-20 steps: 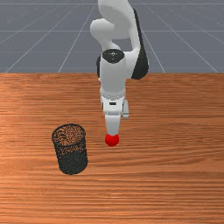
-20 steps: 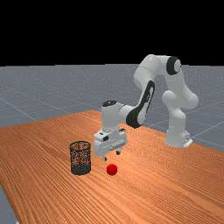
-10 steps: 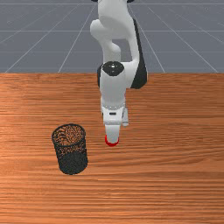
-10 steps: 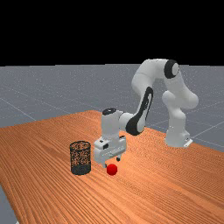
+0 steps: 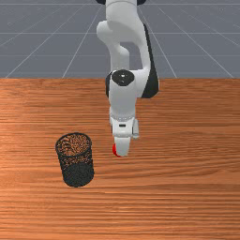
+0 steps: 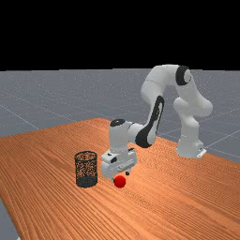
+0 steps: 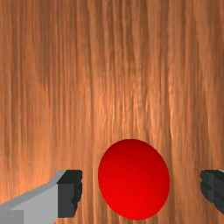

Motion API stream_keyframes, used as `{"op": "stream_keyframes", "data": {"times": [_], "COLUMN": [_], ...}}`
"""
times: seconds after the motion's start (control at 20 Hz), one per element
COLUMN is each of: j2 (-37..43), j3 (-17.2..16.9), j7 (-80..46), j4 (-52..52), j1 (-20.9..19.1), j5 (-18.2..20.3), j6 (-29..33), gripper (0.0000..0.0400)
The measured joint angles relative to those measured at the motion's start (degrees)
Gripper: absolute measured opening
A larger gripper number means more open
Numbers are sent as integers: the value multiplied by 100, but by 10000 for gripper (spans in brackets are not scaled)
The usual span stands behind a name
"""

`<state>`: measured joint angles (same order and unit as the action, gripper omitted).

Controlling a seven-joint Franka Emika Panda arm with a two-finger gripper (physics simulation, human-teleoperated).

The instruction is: Put the ball into the container

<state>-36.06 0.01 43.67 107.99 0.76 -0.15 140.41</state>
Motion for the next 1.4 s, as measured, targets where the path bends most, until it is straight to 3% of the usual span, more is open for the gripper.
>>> {"op": "stream_keyframes", "data": {"times": [0.9,0.95,1.0,1.15,1.2,1.25,1.4], "j2": [-419,31,-29,-59,-838,-401,-73], "j3": [64,-25,53,-8,13,5,3], "j7": [113,19,108,28,51,46,43], "j4": [-14,819,140,78,-1284,-71,197], "j1": [-90,-13,-83,-25,-36,-38,-38], "j5": [65,-6,61,-7,10,6,6], "j6": [411,1775,224,202,-1283,438,548], "gripper": [400,282,279,279,280,279,279]}}
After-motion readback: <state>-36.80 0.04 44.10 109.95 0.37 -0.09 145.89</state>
